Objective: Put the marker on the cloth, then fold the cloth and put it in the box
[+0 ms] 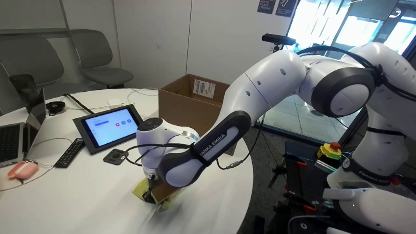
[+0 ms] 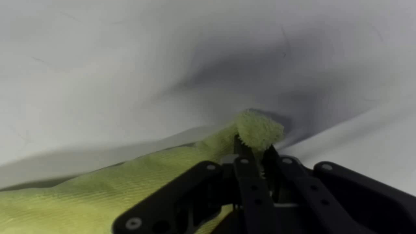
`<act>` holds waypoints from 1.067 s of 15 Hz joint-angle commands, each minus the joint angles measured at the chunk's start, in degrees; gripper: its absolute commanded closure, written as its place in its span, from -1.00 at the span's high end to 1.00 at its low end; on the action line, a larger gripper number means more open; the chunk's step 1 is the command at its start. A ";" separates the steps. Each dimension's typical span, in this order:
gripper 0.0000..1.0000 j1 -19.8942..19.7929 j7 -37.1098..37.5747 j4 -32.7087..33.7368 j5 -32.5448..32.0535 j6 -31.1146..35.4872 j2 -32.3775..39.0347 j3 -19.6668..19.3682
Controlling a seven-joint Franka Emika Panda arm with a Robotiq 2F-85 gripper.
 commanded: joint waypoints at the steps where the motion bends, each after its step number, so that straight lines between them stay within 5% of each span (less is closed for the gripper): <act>1: -0.85 -2.65 -3.14 -2.61 2.10 1.08 -2.59 2.82; 6: -0.83 -6.56 -8.62 -10.02 6.12 7.25 -9.15 6.14; 16: -0.84 -10.22 -10.21 -27.32 12.64 15.02 -21.74 5.37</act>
